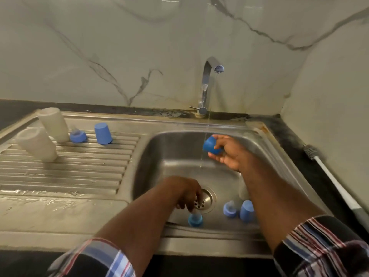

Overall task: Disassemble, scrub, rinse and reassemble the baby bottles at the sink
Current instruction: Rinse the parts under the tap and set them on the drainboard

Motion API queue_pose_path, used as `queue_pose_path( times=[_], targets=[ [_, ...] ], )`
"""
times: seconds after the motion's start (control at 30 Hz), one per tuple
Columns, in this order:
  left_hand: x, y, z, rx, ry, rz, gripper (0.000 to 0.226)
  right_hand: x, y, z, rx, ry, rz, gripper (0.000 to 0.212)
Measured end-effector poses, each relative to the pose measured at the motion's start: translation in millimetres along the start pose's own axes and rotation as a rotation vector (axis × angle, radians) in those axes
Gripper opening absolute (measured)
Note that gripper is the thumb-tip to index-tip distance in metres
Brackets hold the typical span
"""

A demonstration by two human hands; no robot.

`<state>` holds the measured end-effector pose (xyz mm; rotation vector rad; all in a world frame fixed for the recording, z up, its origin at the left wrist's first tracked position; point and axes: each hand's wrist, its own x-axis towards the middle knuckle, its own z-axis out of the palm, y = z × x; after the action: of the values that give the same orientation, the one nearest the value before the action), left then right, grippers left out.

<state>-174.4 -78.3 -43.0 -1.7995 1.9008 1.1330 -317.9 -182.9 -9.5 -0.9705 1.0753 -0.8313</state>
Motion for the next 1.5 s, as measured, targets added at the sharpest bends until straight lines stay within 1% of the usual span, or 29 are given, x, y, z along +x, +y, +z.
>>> queue_pose_path(
  times=[0.03,0.1,0.2,0.27,0.37,0.43,0.47,0.53,0.57,0.6,0.63,0.67,0.7,0.77,0.8,0.83,0.9,1.0,1.1,1.2,1.27,1.37,1.43,1.5],
  targets=[
    [4,7,2,0.059,-0.031,0.009,0.052,2,-4,-1,0.096,-0.001,-0.024,0.040],
    [10,18,7,0.153,-0.057,0.009,0.057,5,-8,5,0.152,-0.009,-0.050,0.040],
    [13,28,13,0.254,-0.074,0.014,0.052,10,-12,15,0.126,-0.008,-0.060,0.045],
    [17,28,18,0.320,-0.033,0.020,0.046,15,-14,18,0.110,0.020,-0.062,0.047],
    [24,25,21,0.298,0.031,0.047,0.040,20,-15,19,0.072,0.037,-0.089,0.047],
    [24,18,13,0.211,0.100,0.071,0.036,22,-11,19,0.032,0.040,-0.106,0.047],
    [24,11,6,0.139,0.161,0.081,0.034,23,-10,19,0.010,0.042,-0.114,0.048],
    [20,-2,-10,-0.127,0.372,0.074,0.022,24,-11,20,-0.031,0.051,-0.142,0.050],
    [17,-8,-19,-0.356,0.497,0.077,0.015,25,-14,21,-0.041,0.057,-0.168,0.050],
    [13,-13,-27,-0.649,0.608,0.095,0.010,27,-16,21,-0.045,0.064,-0.197,0.050],
    [9,-14,-36,-0.960,0.683,0.128,0.010,28,-19,22,-0.044,0.072,-0.227,0.050],
    [6,-14,-43,-1.249,0.724,0.168,0.013,29,-19,23,-0.044,0.082,-0.252,0.050],
    [4,-12,-50,-1.484,0.740,0.203,0.017,30,-19,23,-0.081,0.103,-0.271,0.053],
    [5,-10,-58,-1.815,0.746,0.262,0.019,30,-15,23,-0.268,0.157,-0.300,0.063],
    [8,-9,-62,-1.944,0.727,0.304,0.019,31,-15,23,-0.316,0.169,-0.317,0.067],
    [10,-9,-63,-2.051,0.702,0.334,0.019,31,-14,23,-0.303,0.178,-0.341,0.068],
    [15,-7,-65,-2.196,0.645,0.360,0.022,31,-18,19,-0.263,0.175,-0.385,0.065],
    [23,-1,-69,-2.276,0.535,0.395,0.027,34,-17,12,-0.458,0.164,-0.408,0.064],
    [31,3,-77,-2.240,0.458,0.401,0.032,40,-18,8,-0.371,0.199,-0.439,0.057],
    [39,1,-79,-2.178,0.454,0.411,0.034,45,-19,8,-0.449,0.175,-0.449,0.060],
    [40,0,-80,-2.167,0.476,0.407,0.027,46,-20,10,-0.406,0.198,-0.481,0.058],
    [44,2,-80,-2.105,0.486,0.371,0.022,47,-20,11,-0.479,0.168,-0.507,0.059],
    [46,3,-79,-2.063,0.481,0.331,0.023,46,-23,12,-0.443,0.185,-0.513,0.058],
    [46,6,-78,-2.024,0.459,0.322,0.026,45,-24,11,-0.497,0.163,-0.511,0.058]
  ],
)
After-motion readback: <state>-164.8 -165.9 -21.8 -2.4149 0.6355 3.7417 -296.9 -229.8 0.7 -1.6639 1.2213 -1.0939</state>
